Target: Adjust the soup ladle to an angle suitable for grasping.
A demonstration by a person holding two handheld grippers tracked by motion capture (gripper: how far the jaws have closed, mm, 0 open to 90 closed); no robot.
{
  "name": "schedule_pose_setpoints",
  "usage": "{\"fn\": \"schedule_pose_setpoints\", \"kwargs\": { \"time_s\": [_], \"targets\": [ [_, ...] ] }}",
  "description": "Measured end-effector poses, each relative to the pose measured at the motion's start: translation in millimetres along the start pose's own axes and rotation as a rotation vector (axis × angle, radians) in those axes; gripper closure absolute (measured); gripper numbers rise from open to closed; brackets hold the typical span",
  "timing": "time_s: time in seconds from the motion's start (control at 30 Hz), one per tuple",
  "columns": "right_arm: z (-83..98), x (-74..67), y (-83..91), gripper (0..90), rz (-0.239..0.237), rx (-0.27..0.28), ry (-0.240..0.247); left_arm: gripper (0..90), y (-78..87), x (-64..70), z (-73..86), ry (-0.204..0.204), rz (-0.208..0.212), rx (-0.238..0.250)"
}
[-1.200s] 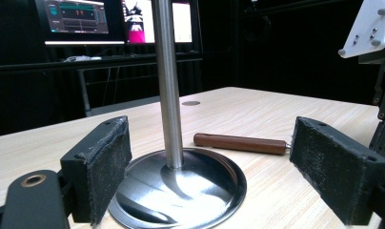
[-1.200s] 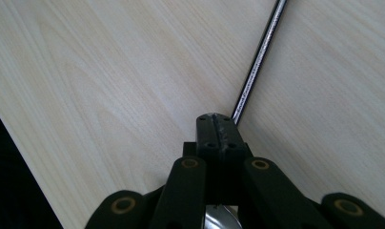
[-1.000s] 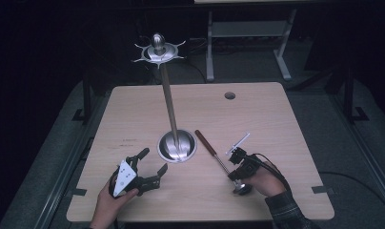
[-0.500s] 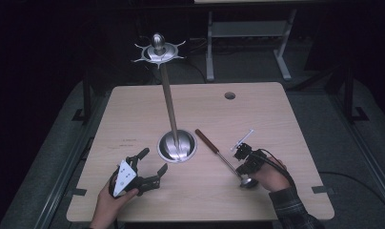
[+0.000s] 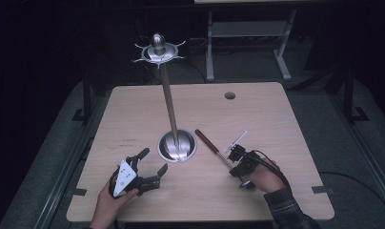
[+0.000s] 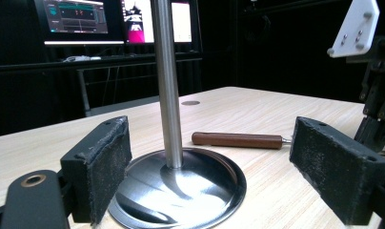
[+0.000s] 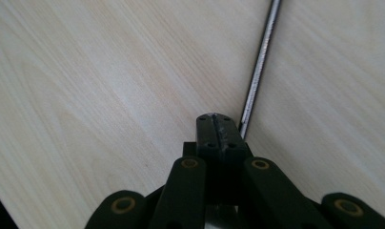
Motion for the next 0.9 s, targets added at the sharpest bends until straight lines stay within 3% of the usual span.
{"fn": "schedule_pose_setpoints", "kwargs": {
  "time_s": [0.23, 0.43, 0.9],
  "targets": [
    [1.9, 2.7, -2.5, 89.8, 0.001, -0.017, -0.006, 13.3, 0.0, -0.1, 0.0, -0.001, 0.0, 0.0],
    [6.0, 11.4, -0.3, 89.8, 0.049, -0.035, -0.027, 13.3, 0.0, -0.5, -0.2, -0.012, 0.002, 0.002],
    [11.6, 37.0, 11.2, 89.8, 0.075, -0.008, -0.067, 13.3, 0.0, 0.0, 0.0, -0.002, -0.001, 0.0]
  ]
}}
Point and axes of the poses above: each handheld gripper's, and its own axes: y roughly backward along the jaws, z roughly out of its underside, x roughly to its right, the point moved 4 cm from there along -y, roughly forward along the jaws, and after that the axes turned 12 degrees about -z, right-handed, at the moved point
